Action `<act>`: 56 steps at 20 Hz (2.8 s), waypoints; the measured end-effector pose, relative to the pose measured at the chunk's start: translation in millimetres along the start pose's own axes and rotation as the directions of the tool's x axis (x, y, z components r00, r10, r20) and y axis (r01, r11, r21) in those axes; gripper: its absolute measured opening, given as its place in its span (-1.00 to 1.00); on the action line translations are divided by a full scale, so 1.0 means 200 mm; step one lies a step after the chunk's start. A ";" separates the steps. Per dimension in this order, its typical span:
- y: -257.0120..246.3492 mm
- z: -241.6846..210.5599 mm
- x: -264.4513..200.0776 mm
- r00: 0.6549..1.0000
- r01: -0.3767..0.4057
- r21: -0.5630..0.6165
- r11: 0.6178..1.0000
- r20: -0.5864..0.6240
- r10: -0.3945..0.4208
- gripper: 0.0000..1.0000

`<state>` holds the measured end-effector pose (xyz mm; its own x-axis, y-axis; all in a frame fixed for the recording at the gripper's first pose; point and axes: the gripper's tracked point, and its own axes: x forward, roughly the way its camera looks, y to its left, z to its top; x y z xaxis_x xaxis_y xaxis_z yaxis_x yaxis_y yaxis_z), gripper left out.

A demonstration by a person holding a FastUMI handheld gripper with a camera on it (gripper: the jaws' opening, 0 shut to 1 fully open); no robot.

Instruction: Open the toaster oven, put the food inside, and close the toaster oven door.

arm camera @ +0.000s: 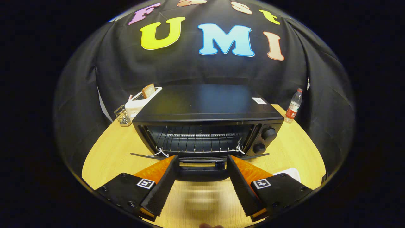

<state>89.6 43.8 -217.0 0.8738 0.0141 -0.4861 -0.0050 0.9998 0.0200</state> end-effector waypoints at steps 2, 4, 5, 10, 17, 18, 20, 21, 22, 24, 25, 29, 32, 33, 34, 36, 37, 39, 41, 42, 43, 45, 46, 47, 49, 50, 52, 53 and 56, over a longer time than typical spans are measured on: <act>0.00 -0.07 -0.02 1.000 -0.003 -0.001 1.000 -0.031 0.003 0.94; 0.01 -0.15 -0.05 0.997 -0.002 -0.021 1.000 -0.074 0.000 0.95; 0.01 -0.20 -0.05 0.995 -0.002 -0.023 1.000 -0.097 0.000 0.96; 0.01 -0.47 -0.02 0.965 -0.017 -0.064 0.998 -0.263 -0.001 0.97; -0.02 -0.67 -0.07 0.926 -0.056 -0.097 0.994 -0.376 0.015 0.98; -0.02 -0.66 -0.09 0.929 -0.058 -0.100 0.993 -0.371 0.017 0.98; -0.05 -0.66 -0.13 0.930 -0.060 -0.109 0.992 -0.367 0.016 0.97; -0.06 -0.66 -0.15 0.932 -0.057 -0.115 0.992 -0.362 0.012 0.97; -0.09 -0.65 -0.17 0.936 -0.053 -0.125 0.991 -0.351 0.006 0.98; -0.14 -0.64 -0.21 0.945 -0.051 -0.145 0.988 -0.326 0.001 0.98; -0.18 -0.62 -0.23 0.951 -0.043 -0.146 0.988 -0.310 -0.005 0.98; -0.40 -0.56 -0.33 0.959 0.028 -0.110 0.993 -0.277 -0.058 0.93; -0.59 -0.50 -0.40 0.958 0.093 -0.082 0.992 -0.263 -0.112 0.93; -0.64 -0.50 -0.42 0.957 0.109 -0.075 0.991 -0.261 -0.125 0.93; -0.70 -0.49 -0.43 0.955 0.121 -0.069 0.990 -0.265 -0.135 0.93; -0.80 -0.48 -0.44 0.952 0.131 -0.055 0.990 -0.272 -0.141 0.93; -0.84 -0.48 -0.43 0.950 0.128 -0.052 0.990 -0.279 -0.137 0.93; -0.95 -0.47 -0.42 0.948 0.135 -0.058 0.989 -0.283 -0.146 0.93; -1.06 -0.48 -0.40 0.941 0.141 -0.065 0.988 -0.300 -0.154 0.93; -1.10 -0.49 -0.38 0.938 0.137 -0.065 0.988 -0.312 -0.150 0.93; -1.15 -0.49 -0.38 0.934 0.130 -0.063 0.989 -0.328 -0.144 0.93; -1.22 -0.51 -0.34 0.924 0.108 -0.059 0.992 -0.361 -0.122 0.93; -1.26 -0.52 -0.33 0.920 0.096 -0.056 0.994 -0.377 -0.110 0.93; -1.30 -0.53 -0.32 0.915 0.083 -0.050 0.995 -0.392 -0.096 0.93; -1.40 -0.53 -0.29 0.912 0.085 -0.030 0.996 -0.401 -0.090 0.93; -1.45 -0.54 -0.28 0.909 0.084 -0.018 0.996 -0.409 -0.084 0.93; -1.52 -0.57 -0.26 0.898 0.077 -0.002 0.997 -0.435 -0.070 0.93; -1.56 -0.59 -0.25 0.891 0.072 -0.001 0.997 -0.449 -0.064 0.93; -1.63 -0.66 -0.20 0.868 0.050 0.018 0.999 -0.496 -0.035 0.93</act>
<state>-6.7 -280.7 -319.0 0.5171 -0.0151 -0.8558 0.0475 0.9988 0.0110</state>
